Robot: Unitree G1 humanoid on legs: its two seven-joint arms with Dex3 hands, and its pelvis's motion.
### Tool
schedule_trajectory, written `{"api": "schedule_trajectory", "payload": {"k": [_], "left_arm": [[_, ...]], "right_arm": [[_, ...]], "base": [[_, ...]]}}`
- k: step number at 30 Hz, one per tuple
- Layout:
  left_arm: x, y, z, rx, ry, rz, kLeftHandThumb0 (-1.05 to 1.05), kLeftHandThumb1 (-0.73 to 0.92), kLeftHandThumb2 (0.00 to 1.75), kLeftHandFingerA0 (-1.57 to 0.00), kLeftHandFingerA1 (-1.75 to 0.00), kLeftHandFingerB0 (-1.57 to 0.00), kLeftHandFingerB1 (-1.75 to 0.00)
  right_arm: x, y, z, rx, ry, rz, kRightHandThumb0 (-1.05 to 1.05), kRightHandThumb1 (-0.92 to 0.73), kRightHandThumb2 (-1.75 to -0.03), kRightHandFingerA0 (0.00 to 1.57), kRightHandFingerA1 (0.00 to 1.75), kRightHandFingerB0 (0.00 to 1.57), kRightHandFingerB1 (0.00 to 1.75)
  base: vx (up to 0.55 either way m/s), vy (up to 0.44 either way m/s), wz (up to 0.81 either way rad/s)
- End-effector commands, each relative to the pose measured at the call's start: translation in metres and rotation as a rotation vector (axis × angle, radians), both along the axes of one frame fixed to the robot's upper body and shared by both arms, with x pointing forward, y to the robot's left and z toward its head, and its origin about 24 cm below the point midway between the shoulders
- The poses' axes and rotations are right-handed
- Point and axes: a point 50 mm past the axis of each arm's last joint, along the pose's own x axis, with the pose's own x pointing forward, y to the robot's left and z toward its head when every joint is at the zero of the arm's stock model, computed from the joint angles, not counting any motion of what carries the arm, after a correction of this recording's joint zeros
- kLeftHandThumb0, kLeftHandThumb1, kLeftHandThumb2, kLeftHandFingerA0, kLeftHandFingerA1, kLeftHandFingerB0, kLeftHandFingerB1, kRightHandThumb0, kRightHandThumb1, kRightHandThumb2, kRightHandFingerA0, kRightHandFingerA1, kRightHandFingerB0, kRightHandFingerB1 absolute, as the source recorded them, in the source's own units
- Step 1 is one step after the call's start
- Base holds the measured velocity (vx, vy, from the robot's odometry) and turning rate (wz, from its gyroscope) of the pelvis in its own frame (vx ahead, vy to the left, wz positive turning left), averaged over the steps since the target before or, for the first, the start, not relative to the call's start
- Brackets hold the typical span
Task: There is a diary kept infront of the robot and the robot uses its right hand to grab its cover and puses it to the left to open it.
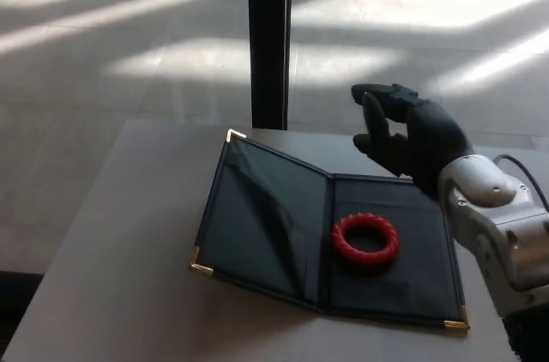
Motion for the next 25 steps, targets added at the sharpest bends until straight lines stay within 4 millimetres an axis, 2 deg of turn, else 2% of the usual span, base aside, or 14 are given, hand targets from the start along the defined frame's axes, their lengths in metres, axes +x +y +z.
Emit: {"api": "schedule_trajectory", "payload": {"k": [1,2,5,9,12,13,14,17,20,21,22,23,24,25], "left_arm": [[-0.028,0.015,-0.009,-0.052,0.048,0.132,-0.60,0.84,0.64,-0.27,-0.46,-0.27,-0.43],[-0.029,0.016,-0.009,-0.041,0.052,0.122,-0.60,0.85,0.65,-0.25,-0.45,-0.25,-0.42],[-0.032,0.015,-0.010,-0.046,0.058,0.124,-0.60,0.85,0.65,-0.25,-0.44,-0.25,-0.41],[-0.034,0.016,-0.010,-0.044,0.052,0.108,-0.59,0.87,0.65,-0.23,-0.43,-0.23,-0.41],[-0.037,0.020,-0.010,-0.037,0.056,0.152,-0.62,0.83,0.64,-0.27,-0.43,-0.26,-0.41],[-0.037,0.021,-0.010,-0.035,0.057,0.157,-0.63,0.83,0.64,-0.29,-0.43,-0.26,-0.41],[-0.038,0.023,-0.011,-0.028,0.064,0.170,-0.65,0.82,0.63,-0.31,-0.43,-0.29,-0.41],[-0.039,0.023,-0.010,-0.033,0.062,0.173,-0.65,0.81,0.63,-0.31,-0.42,-0.29,-0.41],[-0.040,0.022,-0.013,-0.045,0.061,0.167,-0.64,0.82,0.64,-0.29,-0.42,-0.27,-0.41],[-0.041,0.022,-0.013,-0.046,0.062,0.168,-0.64,0.82,0.64,-0.29,-0.42,-0.27,-0.41],[-0.042,0.022,-0.014,-0.054,0.061,0.181,-0.64,0.81,0.63,-0.30,-0.43,-0.28,-0.41],[-0.043,0.022,-0.016,-0.053,0.069,0.189,-0.65,0.81,0.63,-0.31,-0.43,-0.29,-0.41],[-0.043,0.022,-0.016,-0.054,0.070,0.197,-0.64,0.80,0.63,-0.32,-0.43,-0.30,-0.41],[-0.043,0.022,-0.016,-0.054,0.070,0.197,-0.64,0.80,0.63,-0.32,-0.43,-0.30,-0.41]], "right_arm": [[-0.160,-0.257,0.047,0.634,-0.378,-0.455,-0.93,-0.92,-0.75,0.30,0.47,0.23,0.42],[-0.169,-0.265,0.042,0.600,-0.377,-0.542,-0.89,-0.92,-0.73,0.44,0.47,0.35,0.43],[-0.202,-0.288,0.034,0.594,-0.386,-0.708,-0.91,-0.92,-0.76,0.56,0.53,0.43,0.47],[-0.222,-0.303,0.031,0.593,-0.429,-0.734,-0.92,-0.92,-0.76,0.54,0.52,0.44,0.48],[-0.258,-0.322,0.028,0.573,-0.475,-0.904,-0.95,-0.92,-0.74,0.61,0.54,0.48,0.50],[-0.265,-0.325,0.026,0.560,-0.488,-0.915,-0.97,-0.92,-0.77,0.57,0.58,0.40,0.50],[-0.282,-0.336,0.020,0.525,-0.511,-1.007,-0.96,-0.92,-0.77,0.56,0.59,0.41,0.53],[-0.300,-0.344,0.010,0.482,-0.546,-1.079,-0.93,-0.92,-0.80,0.44,0.62,0.31,0.53],[-0.325,-0.355,-0.002,0.485,-0.592,-1.249,-0.93,-0.92,-0.76,0.49,0.64,0.34,0.53],[-0.325,-0.355,-0.002,0.484,-0.592,-1.247,-0.93,-0.92,-0.76,0.49,0.64,0.34,0.53],[-0.333,-0.357,-0.006,0.491,-0.612,-1.299,-0.89,-0.92,-0.80,0.48,0.65,0.37,0.54],[-0.340,-0.360,-0.011,0.522,-0.632,-1.339,-0.82,-0.78,-1.16,0.42,0.68,0.31,0.60],[-0.343,-0.362,-0.015,0.533,-0.636,-1.359,-0.87,-0.91,-0.83,0.43,0.66,0.28,0.54],[-0.343,-0.362,-0.015,0.533,-0.636,-1.359,-0.87,-0.91,-0.83,0.43,0.66,0.28,0.54]], "base": [[0.00,0.000,0.00],[0.00,0.000,0.00],[0.00,0.000,0.00],[0.00,0.000,0.00],[0.00,0.000,0.00],[0.00,0.000,0.00],[0.00,0.000,0.00],[0.00,0.000,0.00],[0.00,0.000,0.00],[0.00,0.000,0.00],[0.00,0.000,0.00],[0.00,0.000,0.00],[0.00,0.000,0.00],[0.00,0.000,0.00]]}}
